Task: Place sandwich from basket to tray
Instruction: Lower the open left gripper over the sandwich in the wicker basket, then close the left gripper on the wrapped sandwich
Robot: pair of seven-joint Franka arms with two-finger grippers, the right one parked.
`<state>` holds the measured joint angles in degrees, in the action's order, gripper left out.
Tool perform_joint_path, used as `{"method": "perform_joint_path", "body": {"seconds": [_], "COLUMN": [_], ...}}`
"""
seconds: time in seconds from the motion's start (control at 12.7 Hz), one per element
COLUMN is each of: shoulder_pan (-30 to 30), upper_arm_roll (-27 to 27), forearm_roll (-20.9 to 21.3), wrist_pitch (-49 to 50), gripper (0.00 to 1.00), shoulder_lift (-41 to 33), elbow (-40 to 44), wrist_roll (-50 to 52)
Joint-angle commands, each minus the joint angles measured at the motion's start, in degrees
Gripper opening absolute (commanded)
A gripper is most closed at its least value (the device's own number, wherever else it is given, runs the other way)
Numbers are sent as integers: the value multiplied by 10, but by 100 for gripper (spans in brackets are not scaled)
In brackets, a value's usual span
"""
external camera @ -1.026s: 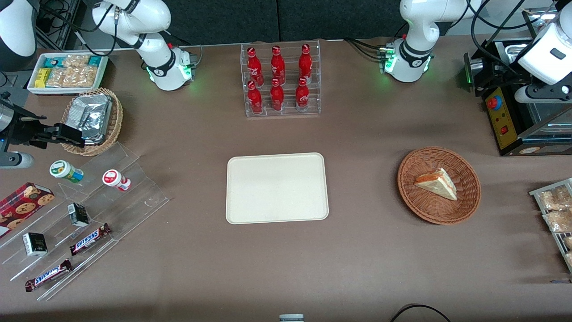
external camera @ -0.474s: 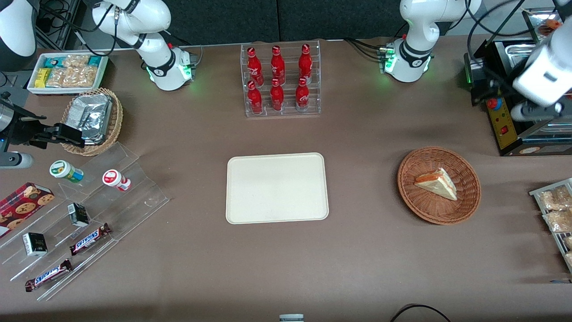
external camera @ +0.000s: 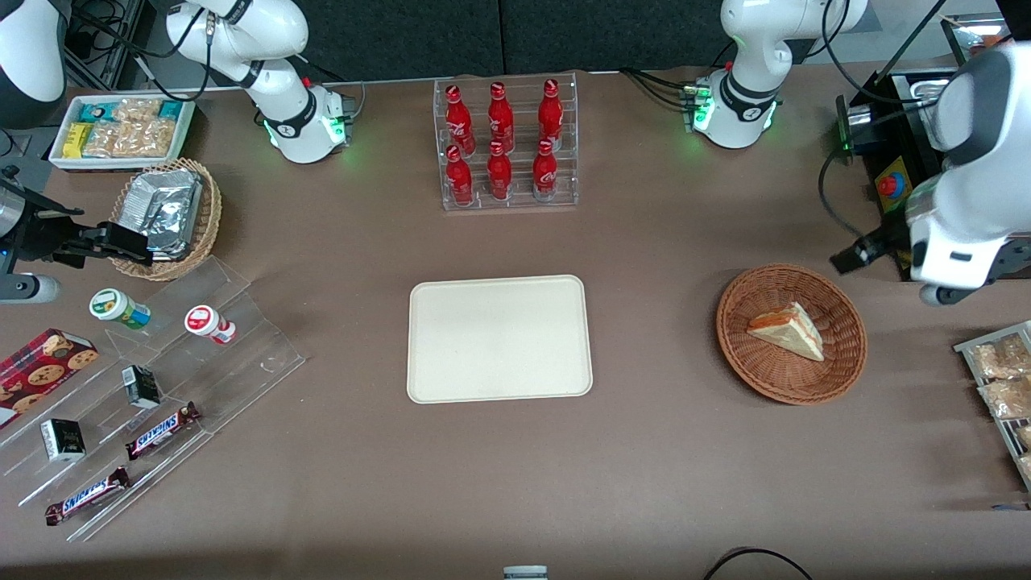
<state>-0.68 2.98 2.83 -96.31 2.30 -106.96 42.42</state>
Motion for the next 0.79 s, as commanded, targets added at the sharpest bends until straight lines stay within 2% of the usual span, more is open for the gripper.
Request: {"method": "perform_joint_path", "body": {"seconds": [0.0, 0.16, 0.32, 0.71], "shoulder_pan": [-1, -5, -6, -7], "upper_arm_roll": [2, 2, 3, 2], "forearm_roll": [3, -2, -3, -5], "wrist_pitch": [-160, -261, -305, -383], "gripper": [100, 100, 100, 100], "shoulder_lift": [-21, 1, 43, 87], "elbow": [-145, -185, -176, -170], "wrist_roll": [140, 215, 266, 296]}}
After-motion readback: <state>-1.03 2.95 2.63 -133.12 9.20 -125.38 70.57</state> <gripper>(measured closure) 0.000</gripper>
